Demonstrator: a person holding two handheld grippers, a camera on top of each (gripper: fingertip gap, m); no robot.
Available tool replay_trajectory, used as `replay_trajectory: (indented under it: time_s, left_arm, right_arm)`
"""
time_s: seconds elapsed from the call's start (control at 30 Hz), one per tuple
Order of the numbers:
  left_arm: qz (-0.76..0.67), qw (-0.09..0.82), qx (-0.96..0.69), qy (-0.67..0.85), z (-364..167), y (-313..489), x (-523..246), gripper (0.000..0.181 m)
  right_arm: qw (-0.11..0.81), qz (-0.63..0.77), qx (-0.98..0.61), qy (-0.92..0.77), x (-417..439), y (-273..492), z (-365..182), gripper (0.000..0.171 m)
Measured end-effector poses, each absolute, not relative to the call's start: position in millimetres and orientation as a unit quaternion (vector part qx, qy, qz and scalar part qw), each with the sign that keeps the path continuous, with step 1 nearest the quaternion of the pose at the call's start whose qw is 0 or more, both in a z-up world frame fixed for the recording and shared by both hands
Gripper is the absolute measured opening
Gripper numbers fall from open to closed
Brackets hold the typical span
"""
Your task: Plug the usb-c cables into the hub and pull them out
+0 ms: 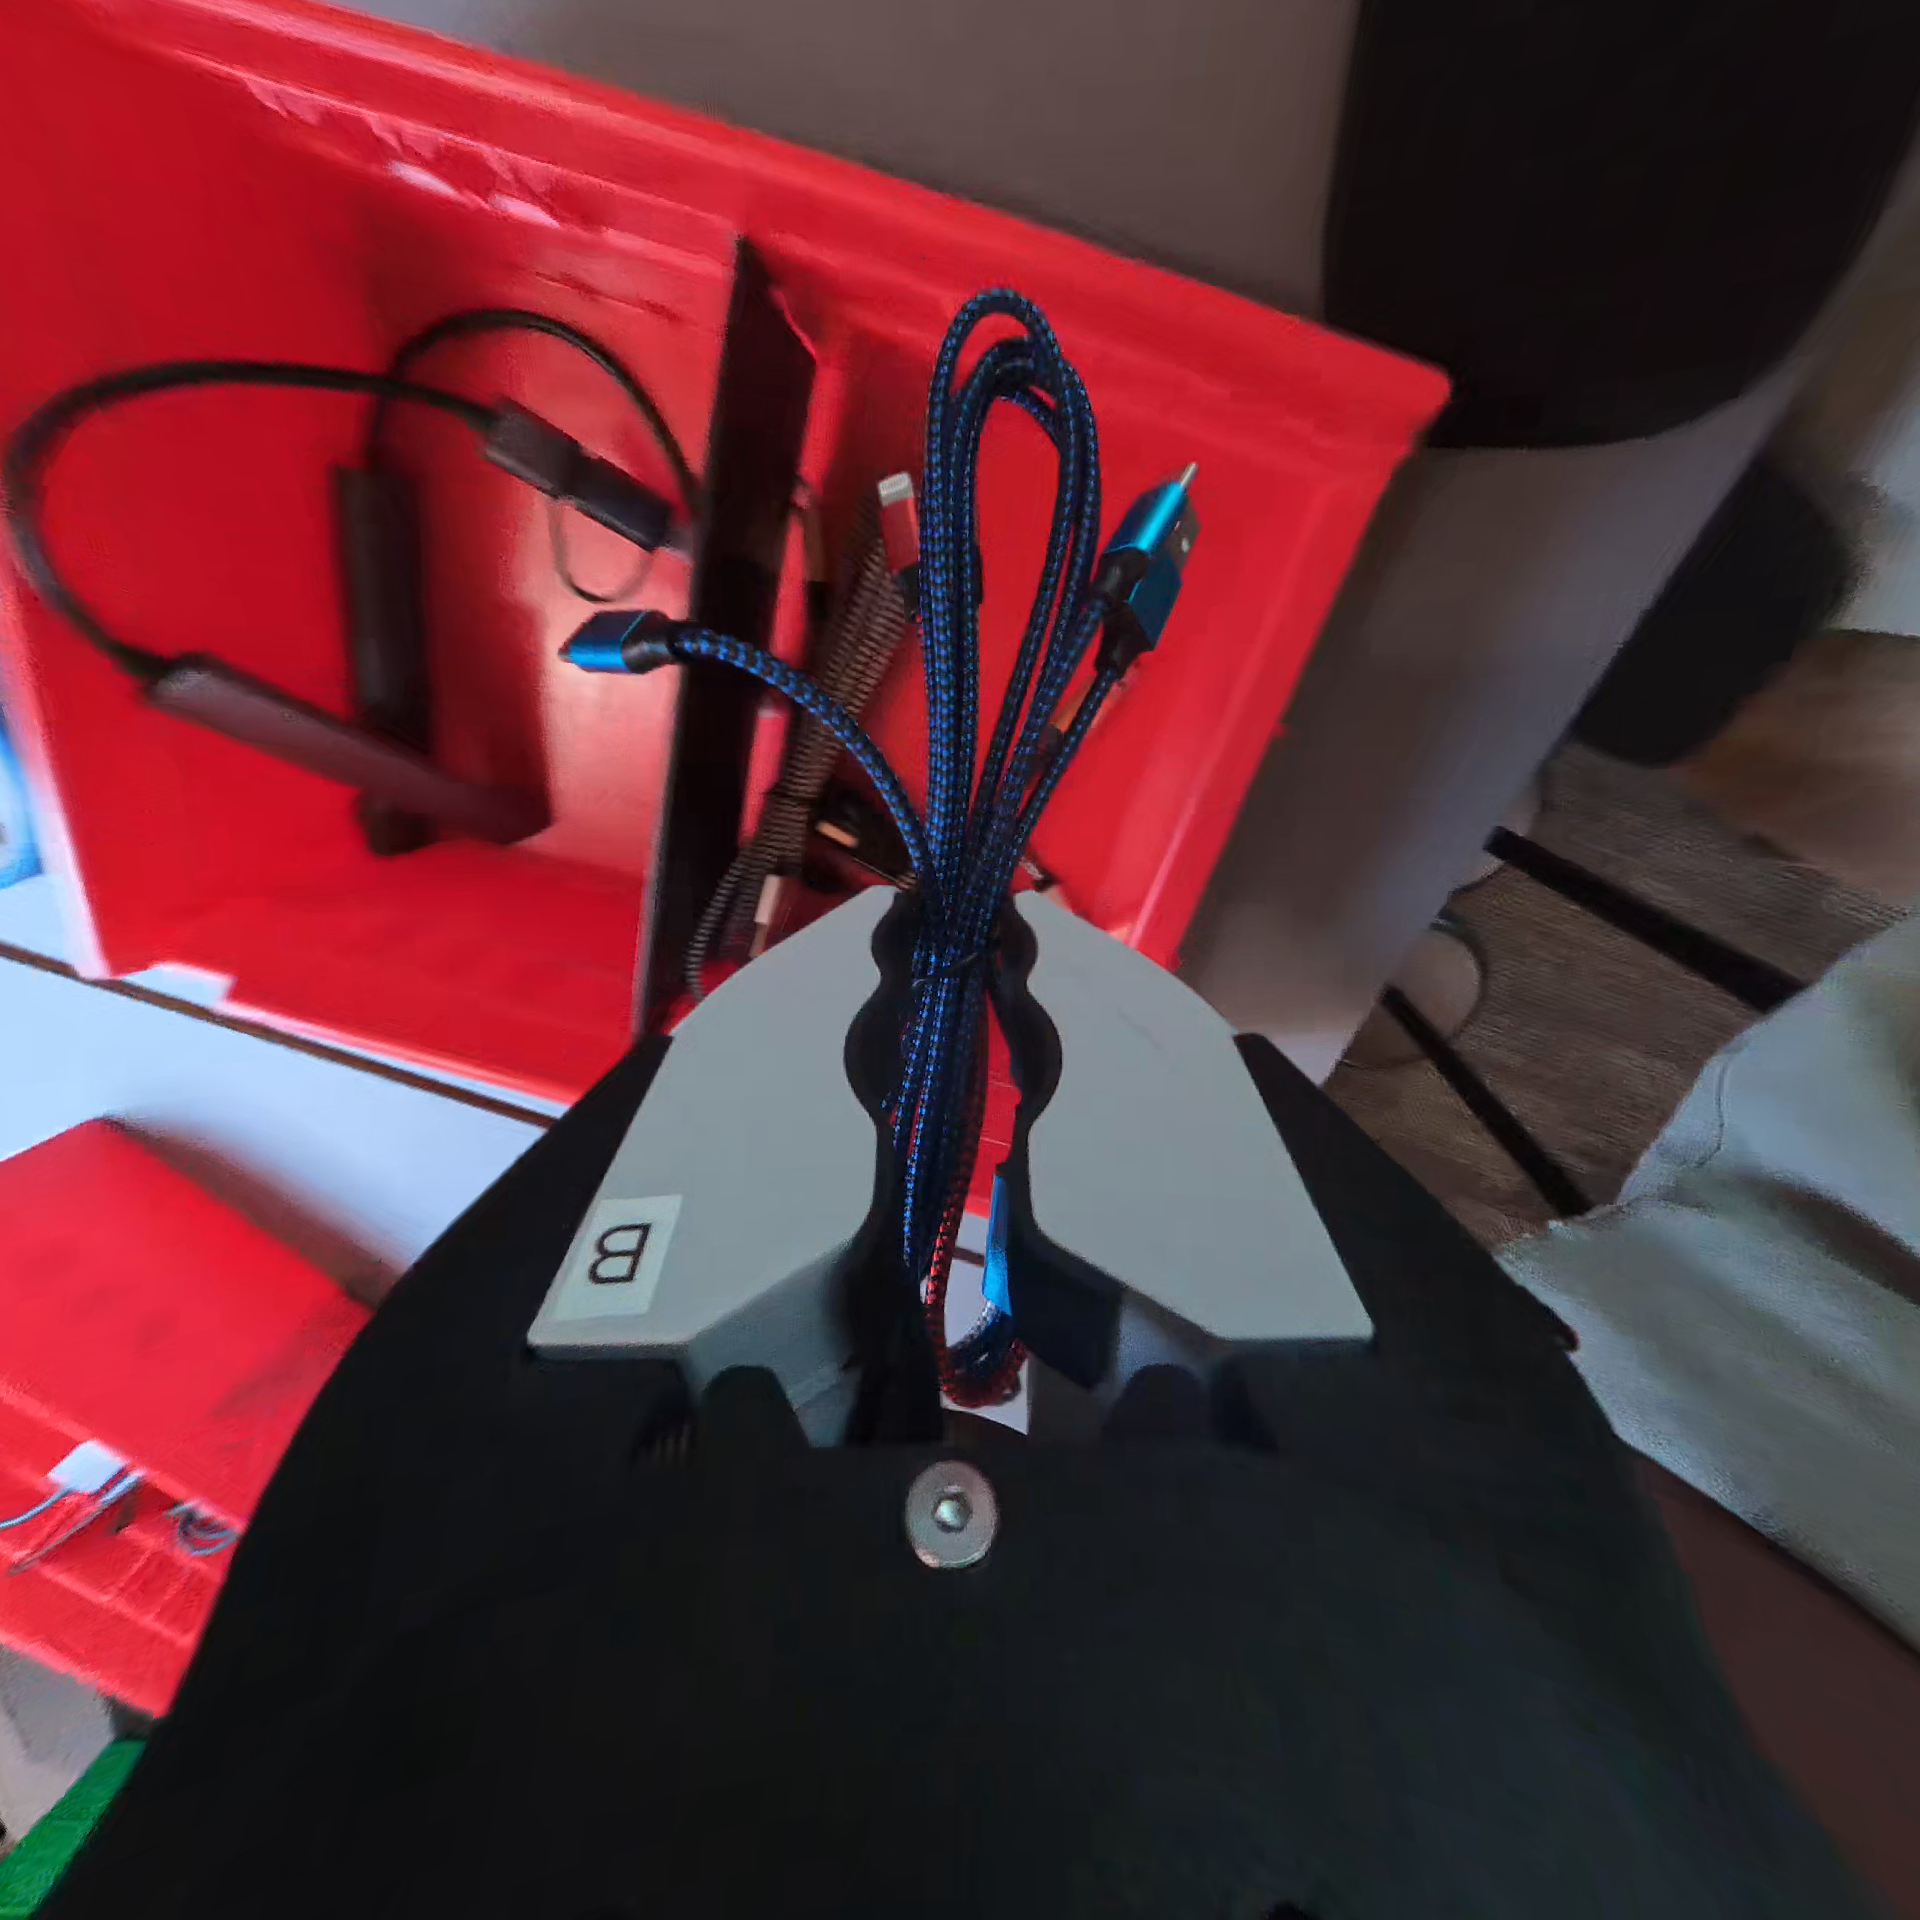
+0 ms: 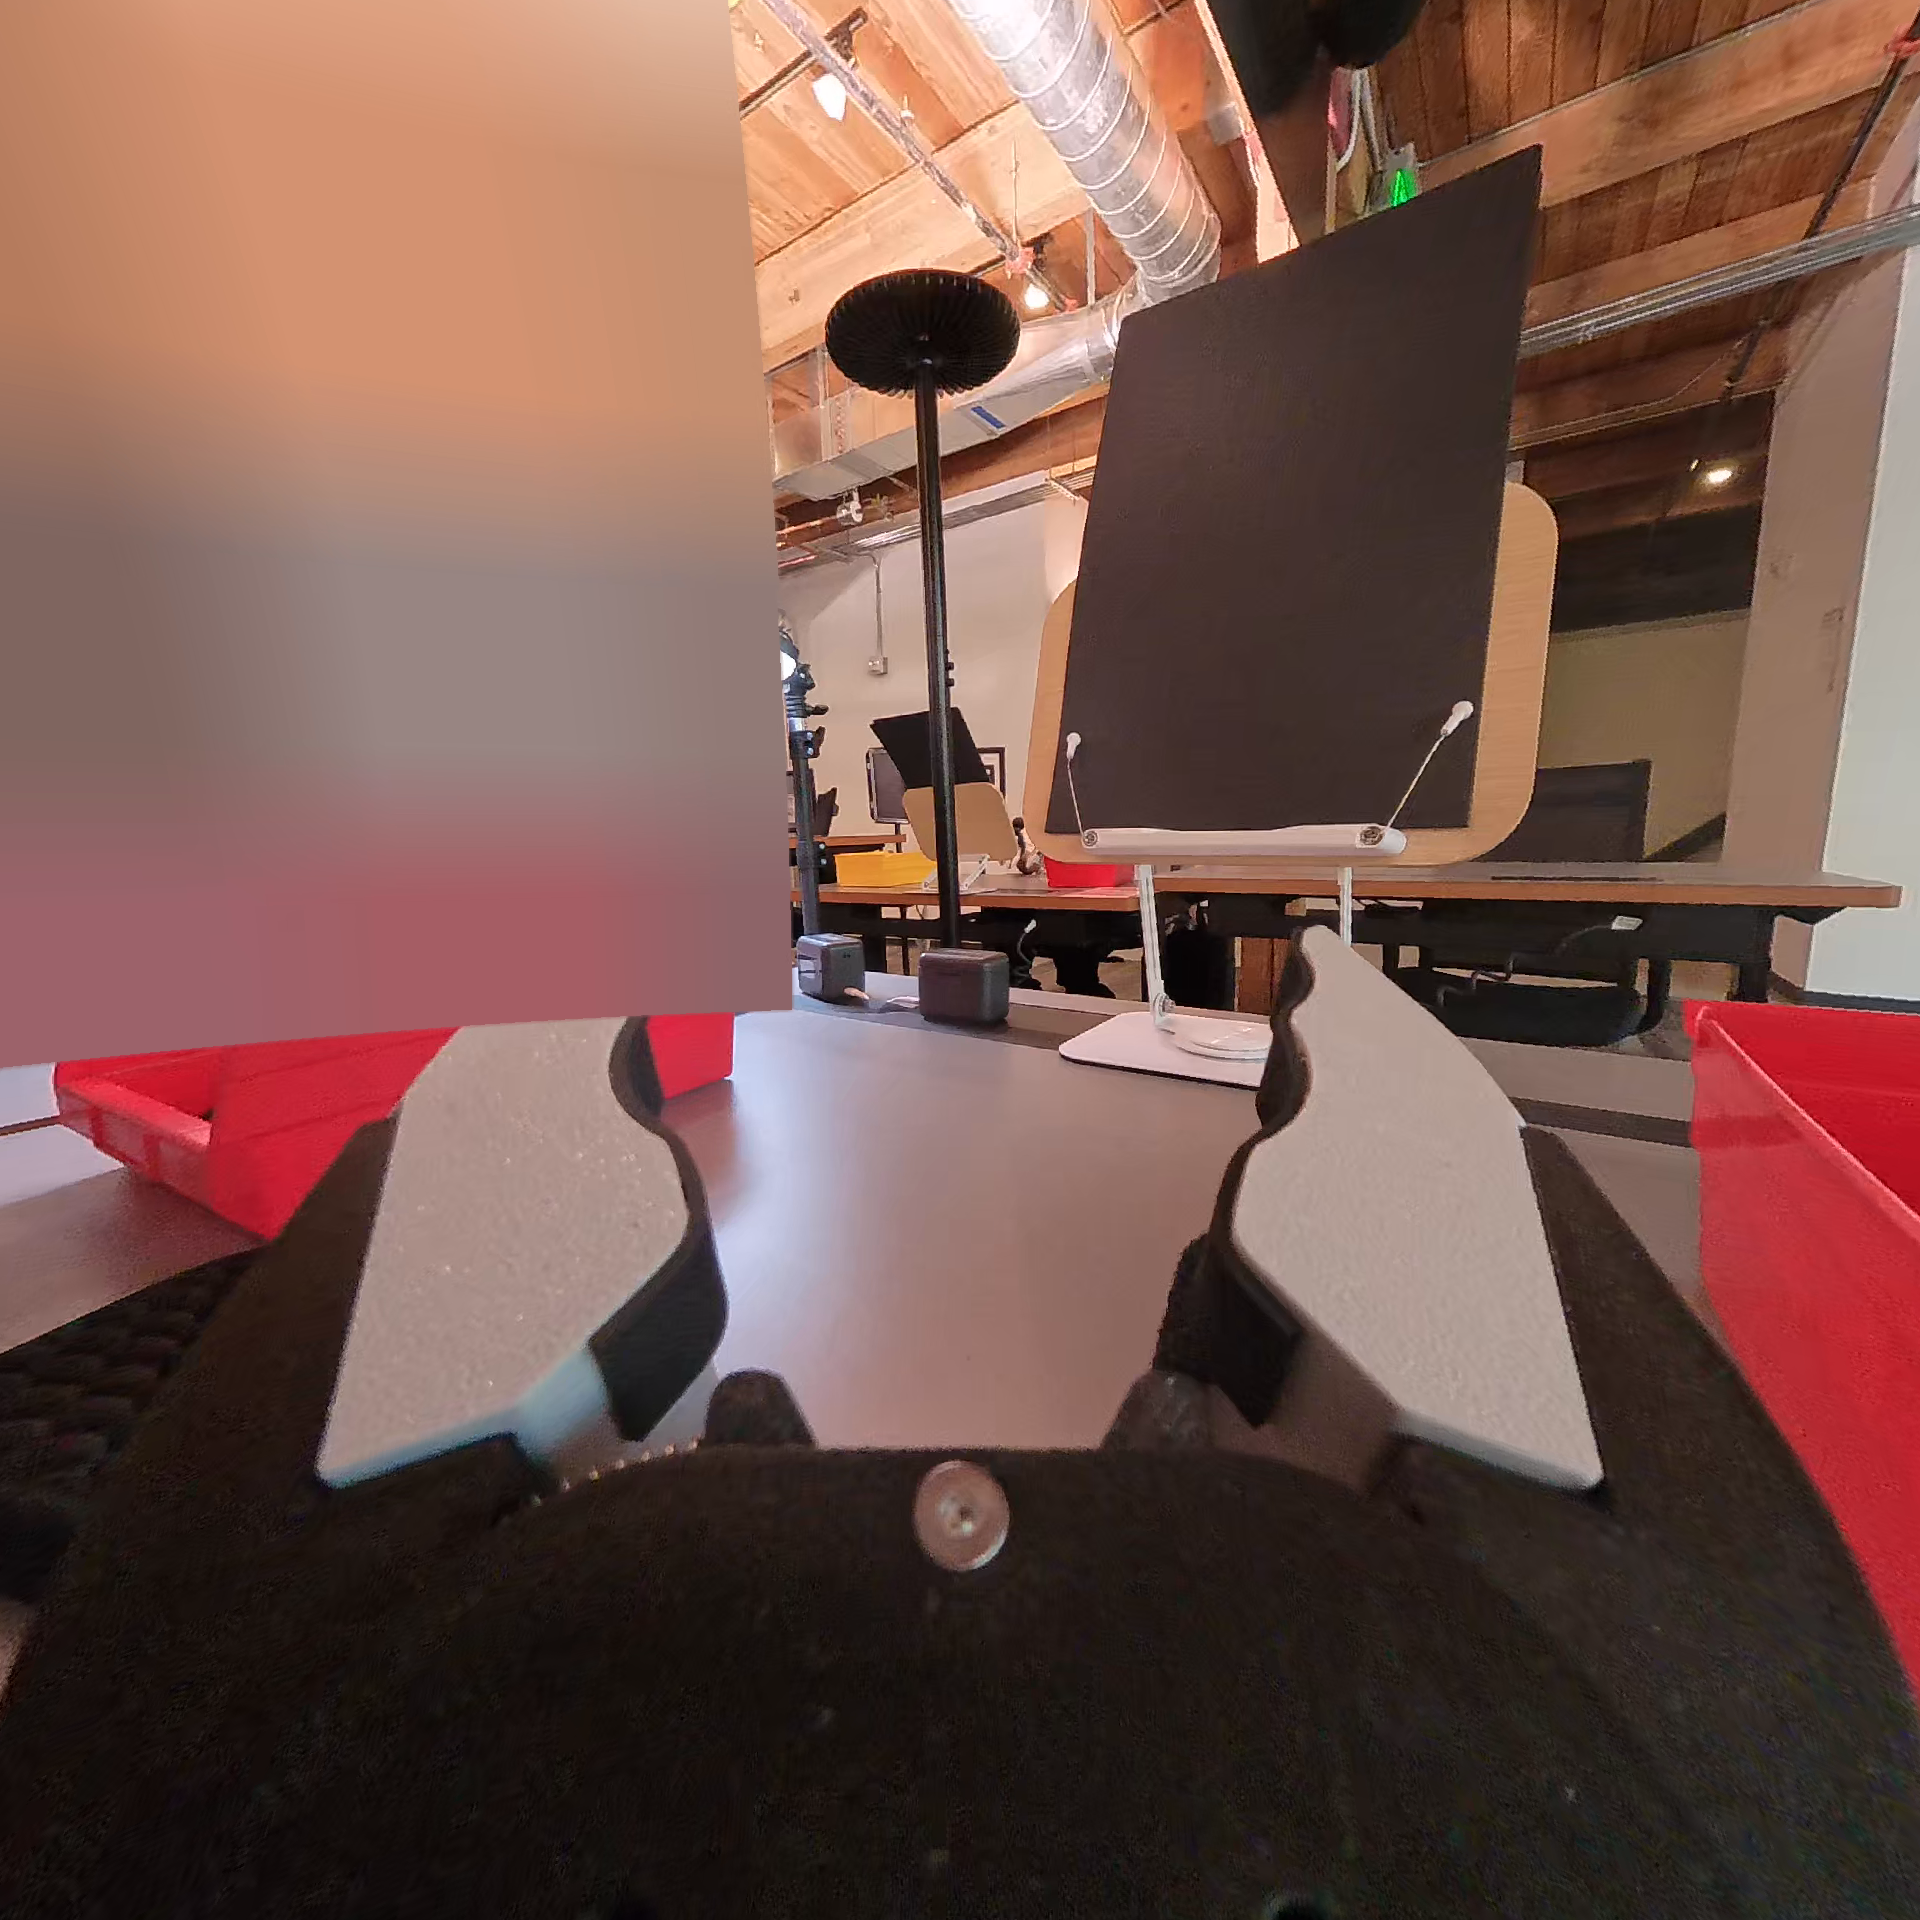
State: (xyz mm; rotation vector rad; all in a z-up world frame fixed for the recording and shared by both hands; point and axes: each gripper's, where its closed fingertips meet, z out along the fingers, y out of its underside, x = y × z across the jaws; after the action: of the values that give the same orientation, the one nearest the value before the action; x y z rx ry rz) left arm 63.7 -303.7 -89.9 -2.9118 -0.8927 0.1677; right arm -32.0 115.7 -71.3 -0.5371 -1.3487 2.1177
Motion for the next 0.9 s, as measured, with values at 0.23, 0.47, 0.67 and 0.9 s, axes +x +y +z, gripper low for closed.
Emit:
replay_trajectory:
  time_s: [0.23,0.47,0.67,0.9]
  left_arm:
    - [0.011,0.057,-0.942,-0.332,-154,-303,82,0.021]
    - [0.252,0.1,-0.902,-0.337,-106,-324,2,0.034]
    - [0.323,0.075,-0.776,-0.537,-122,-370,-65,0.053]
    - [0.341,0.014,-0.729,-0.593,-162,-398,-116,0.063]
  right_arm:
    - [0.285,0.789,-0.198,-0.506,-31,115,-72,0.113]
    - [0.292,0.782,-0.195,-0.514,-31,111,-73,0.113]
    - [0.29,0.782,-0.196,-0.515,-32,111,-74,0.113]
    - [0.284,0.789,-0.202,-0.506,-33,115,-72,0.113]
